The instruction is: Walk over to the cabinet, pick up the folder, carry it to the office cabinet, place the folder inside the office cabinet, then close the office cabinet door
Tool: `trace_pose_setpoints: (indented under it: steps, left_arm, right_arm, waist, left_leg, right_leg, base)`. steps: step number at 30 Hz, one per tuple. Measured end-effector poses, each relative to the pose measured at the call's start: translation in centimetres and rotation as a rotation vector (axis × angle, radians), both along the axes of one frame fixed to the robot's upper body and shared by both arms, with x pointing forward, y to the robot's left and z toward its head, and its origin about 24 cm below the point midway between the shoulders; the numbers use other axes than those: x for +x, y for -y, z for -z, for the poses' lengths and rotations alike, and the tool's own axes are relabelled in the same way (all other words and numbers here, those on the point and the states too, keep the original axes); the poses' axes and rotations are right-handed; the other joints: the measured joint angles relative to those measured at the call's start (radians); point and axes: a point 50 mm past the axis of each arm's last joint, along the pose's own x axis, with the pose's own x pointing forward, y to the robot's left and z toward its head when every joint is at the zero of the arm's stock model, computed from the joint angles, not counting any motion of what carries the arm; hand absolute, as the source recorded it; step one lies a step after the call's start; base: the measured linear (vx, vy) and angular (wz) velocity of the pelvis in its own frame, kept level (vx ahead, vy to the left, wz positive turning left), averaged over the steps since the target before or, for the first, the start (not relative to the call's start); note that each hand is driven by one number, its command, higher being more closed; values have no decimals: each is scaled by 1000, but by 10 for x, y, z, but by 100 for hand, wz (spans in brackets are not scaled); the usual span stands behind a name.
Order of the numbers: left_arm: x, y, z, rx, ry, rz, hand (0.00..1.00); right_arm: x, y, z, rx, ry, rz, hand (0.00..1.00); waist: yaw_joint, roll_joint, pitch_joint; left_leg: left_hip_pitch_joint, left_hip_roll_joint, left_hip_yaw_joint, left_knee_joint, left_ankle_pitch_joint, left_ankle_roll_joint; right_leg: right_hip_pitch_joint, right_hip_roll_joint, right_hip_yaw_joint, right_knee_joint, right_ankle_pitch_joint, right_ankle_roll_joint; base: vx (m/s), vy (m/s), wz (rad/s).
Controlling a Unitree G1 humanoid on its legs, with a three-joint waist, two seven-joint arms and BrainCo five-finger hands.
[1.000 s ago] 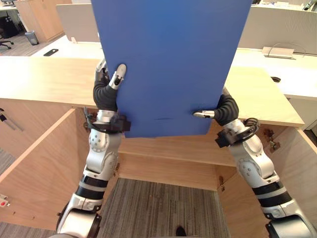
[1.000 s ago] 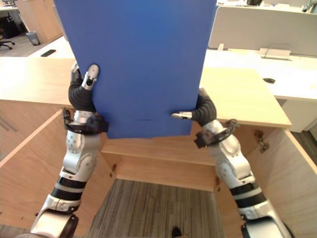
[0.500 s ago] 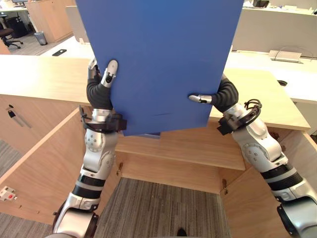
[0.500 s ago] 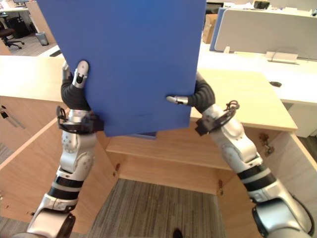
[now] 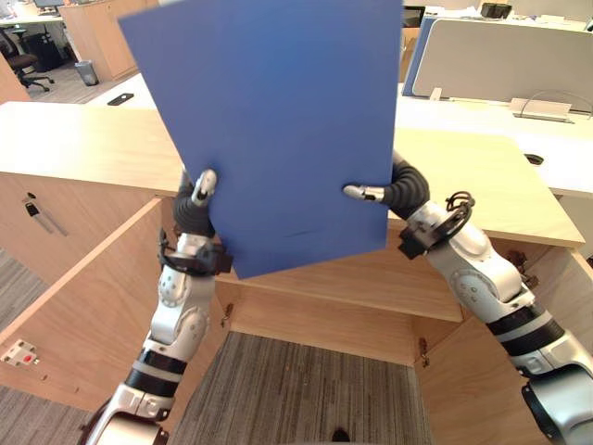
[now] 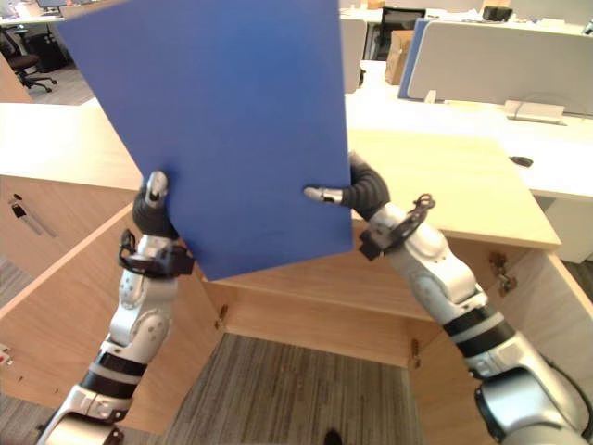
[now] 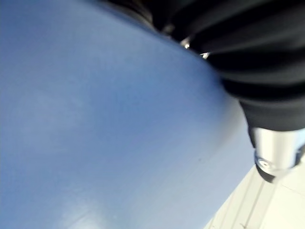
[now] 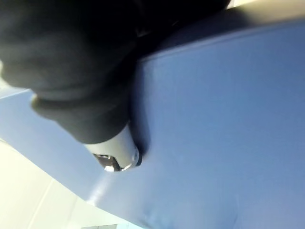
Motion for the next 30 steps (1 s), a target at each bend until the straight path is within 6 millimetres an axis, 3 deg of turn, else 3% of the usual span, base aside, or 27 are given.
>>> trace_pose_setpoints:
  steps: [4,5,6,9,12,15,17,22,26,30]
  left_arm:
    - [-31,2,66,51,-277,109,0]
    - [-47,-1,94,73,-400,129,0]
    - [-53,-4,105,84,-446,126,0]
    - [-84,-31,161,94,-709,30,0]
    - [-115,-53,194,114,-877,-69,0]
    - [-135,-62,215,127,-992,-102,0]
    - [-156,-67,235,120,-1114,-136,0]
    - [-194,-81,264,159,-1328,-216,0]
    - [-220,-90,277,207,-1465,-269,0]
    - [-229,-92,281,248,-1515,-290,0]
  right_arm:
    - [-12,12,27,-106,-51,1,100]
    - [-22,20,34,-156,-42,5,100]
    - [-26,24,36,-168,-41,10,100]
    - [-37,42,38,-195,-13,52,100]
    - [-41,55,33,-248,60,113,100]
    - [-42,60,34,-312,86,149,100]
    - [-43,57,42,-356,89,151,100]
    - [-43,56,61,-498,75,147,100]
    - [-46,46,75,-665,95,96,100]
    - [-49,36,96,-774,73,34,100]
  waist:
    - [-1,-2,1]
    - [-1,-7,4]
    - [-1,-9,6]
    - [-5,-15,10]
    - [-10,-16,10]
    - [-8,-17,11]
    - [-5,-19,12]
    - [7,-29,12]
    - [10,-47,4]
    - [13,-64,2]
  left_leg:
    - [1,1,-3,-4,-1,-1]
    - [1,1,-3,-5,-1,-1]
    - [1,1,-4,-5,-2,-1]
    - [0,1,-5,-6,-3,0]
    - [1,1,-5,-7,-2,0]
    - [2,0,-6,-8,-1,-1]
    - [2,0,-8,-14,2,-1]
    - [-1,-1,-19,-14,4,-1]
    - [-5,0,-33,-12,4,-1]
    - [-13,-2,-42,-4,4,-1]
  right_leg:
    - [2,1,-4,-1,0,0]
    - [2,0,-4,-1,0,0]
    - [2,0,-5,-1,0,0]
    - [1,-3,-4,-1,-1,1]
    - [1,-3,-5,3,-6,2]
    - [0,-4,-6,6,-8,2]
    - [-2,-3,-7,6,-9,2]
    - [-1,-3,-25,5,-11,2]
    - [1,-2,-38,3,-13,2]
    - [1,-6,-46,4,-14,2]
  base:
    - [36,0,3]
    - [0,0,0]
    - [0,0,0]
    - [0,0,0]
    - [0,0,0]
    - [0,0,0]
    - [0,0,0]
    - [6,-5,6]
    - [14,-11,9]
    - [-5,-4,7]
